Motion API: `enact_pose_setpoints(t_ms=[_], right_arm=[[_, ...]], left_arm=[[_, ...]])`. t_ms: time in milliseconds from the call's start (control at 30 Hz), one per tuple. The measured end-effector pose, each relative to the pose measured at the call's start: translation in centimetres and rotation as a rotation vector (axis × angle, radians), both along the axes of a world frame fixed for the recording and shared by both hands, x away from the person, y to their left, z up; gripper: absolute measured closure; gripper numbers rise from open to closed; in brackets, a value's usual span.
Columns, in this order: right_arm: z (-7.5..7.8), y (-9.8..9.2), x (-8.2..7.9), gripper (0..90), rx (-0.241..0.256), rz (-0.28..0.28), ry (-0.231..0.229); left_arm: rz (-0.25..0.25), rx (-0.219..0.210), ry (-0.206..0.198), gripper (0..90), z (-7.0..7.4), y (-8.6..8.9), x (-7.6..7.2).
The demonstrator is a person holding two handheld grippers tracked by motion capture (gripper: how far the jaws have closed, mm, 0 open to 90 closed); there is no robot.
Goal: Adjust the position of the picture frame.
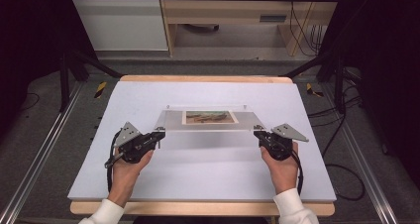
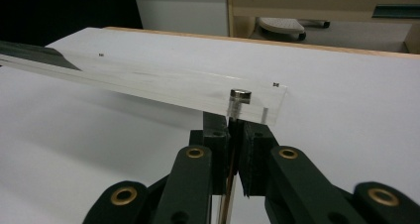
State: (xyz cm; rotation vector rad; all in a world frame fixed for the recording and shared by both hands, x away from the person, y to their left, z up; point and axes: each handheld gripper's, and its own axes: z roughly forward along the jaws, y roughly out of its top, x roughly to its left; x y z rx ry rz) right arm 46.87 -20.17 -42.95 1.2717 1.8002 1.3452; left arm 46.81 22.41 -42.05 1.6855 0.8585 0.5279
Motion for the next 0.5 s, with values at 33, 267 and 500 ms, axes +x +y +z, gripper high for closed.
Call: enact_pose_setpoints(t_ms=[33,267,500], right_arm=[[0.0,-0.1,-0.1,83.8,-0.002,-0.002,0.000],[0.1,-0.8,-1.1,83.7,0.010,-0.031,0.000],[-0.1,-0.5,-1.6,83.3,-0.002,-0.028,-0.002]], left_arm=[[-0.004,-0.003,-0.001,82.0,0.0,-0.1,0.1],[-0.025,-0.004,-0.013,81.8,0.0,-0.8,0.2],[-0.024,0.007,-0.013,81.8,-0.1,-0.3,0.3]])
